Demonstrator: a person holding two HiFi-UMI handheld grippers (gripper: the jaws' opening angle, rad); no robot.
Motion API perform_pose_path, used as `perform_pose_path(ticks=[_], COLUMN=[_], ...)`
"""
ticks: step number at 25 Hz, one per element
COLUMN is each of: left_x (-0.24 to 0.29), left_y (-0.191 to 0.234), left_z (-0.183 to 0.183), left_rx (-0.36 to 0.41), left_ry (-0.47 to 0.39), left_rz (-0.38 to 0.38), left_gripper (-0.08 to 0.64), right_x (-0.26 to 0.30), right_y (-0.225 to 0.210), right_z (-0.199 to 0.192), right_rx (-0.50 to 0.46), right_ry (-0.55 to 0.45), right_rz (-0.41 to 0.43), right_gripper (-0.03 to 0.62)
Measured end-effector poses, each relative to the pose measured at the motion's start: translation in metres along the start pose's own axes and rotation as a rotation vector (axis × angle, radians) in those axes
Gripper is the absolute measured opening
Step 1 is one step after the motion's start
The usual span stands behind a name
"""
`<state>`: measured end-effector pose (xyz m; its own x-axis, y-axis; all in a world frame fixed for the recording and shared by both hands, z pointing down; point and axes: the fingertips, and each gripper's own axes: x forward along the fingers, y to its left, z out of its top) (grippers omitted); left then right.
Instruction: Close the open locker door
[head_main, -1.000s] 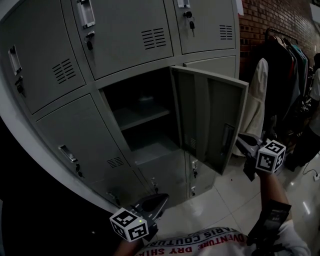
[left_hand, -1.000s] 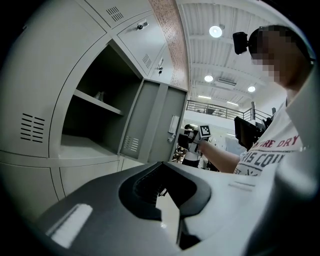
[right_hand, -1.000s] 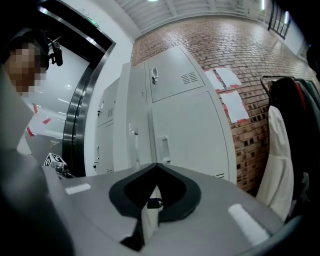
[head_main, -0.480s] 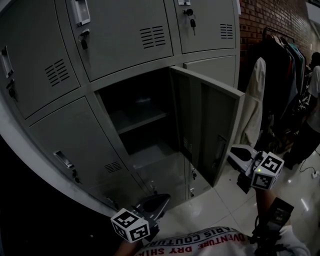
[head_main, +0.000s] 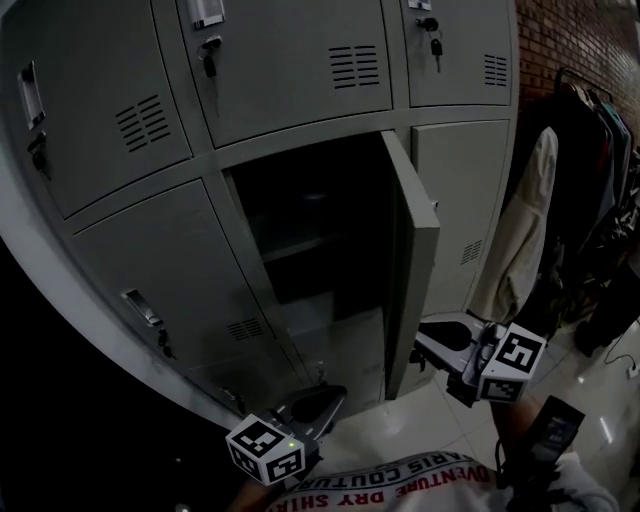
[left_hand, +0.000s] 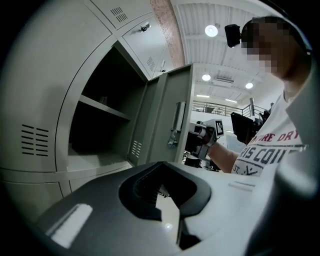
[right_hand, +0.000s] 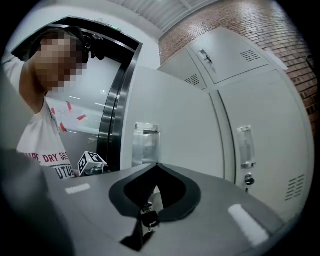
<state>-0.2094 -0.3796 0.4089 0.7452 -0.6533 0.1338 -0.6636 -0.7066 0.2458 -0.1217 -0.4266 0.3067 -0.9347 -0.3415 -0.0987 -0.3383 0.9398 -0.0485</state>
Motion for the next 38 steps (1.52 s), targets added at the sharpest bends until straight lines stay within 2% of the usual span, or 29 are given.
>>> perform_pose_path(ticks=[3,8,14,16,23,28,33,38], left_x=[-0.007,-0.02,-0.032,-0.034,-0.049,-0.056,-0.061,-0.067], left_y=[0.009,0.022,0.043,0.047,0.059,0.063,0.057,0.035], left_z=[-0.001,0.007,0.02,0.024,0.027,0.023,0.025,0.019], left_rx=[-0.002,0.001,0.014,0.009,-0.01,-0.045,-0.047,-0.047], left_ry=[-0.004,-0.017,-0.037,-0.049,-0.077,-0.09,-0.101,-0.092], left_rz=[0.023,0.055,0.102,0.11,0.146,0.165,0.182,0.187], left_gripper=[0.005,0.005,0.005,0.003,0.005,0.005,0.005,0.005], right_x=[0.028,0.074,0.133,0.151,0.198,0.214,0.214,0.19], right_y=[0.009,0.016,0.01,0.002,-0.043,-0.059,-0.058,-0.022], right_z=[0.0,-0.015,-0.03,-0.033,-0.041,-0.035,-0.035,-0.032], right_rx=[-0.008,-0.059,-0.073,-0.063,-0.045,-0.017,-0.01,0.006], right_ry=[-0.002,0.069,0.13,0.138,0.173,0.163,0.167,0.165], right_rz=[0.044,0.086,0.104,0.093,-0.036,-0.081,-0.084,-0.027], right_gripper=[-0.006,-0.006,-0.006,-0.006,-0.006,-0.006,-0.008,-0.008])
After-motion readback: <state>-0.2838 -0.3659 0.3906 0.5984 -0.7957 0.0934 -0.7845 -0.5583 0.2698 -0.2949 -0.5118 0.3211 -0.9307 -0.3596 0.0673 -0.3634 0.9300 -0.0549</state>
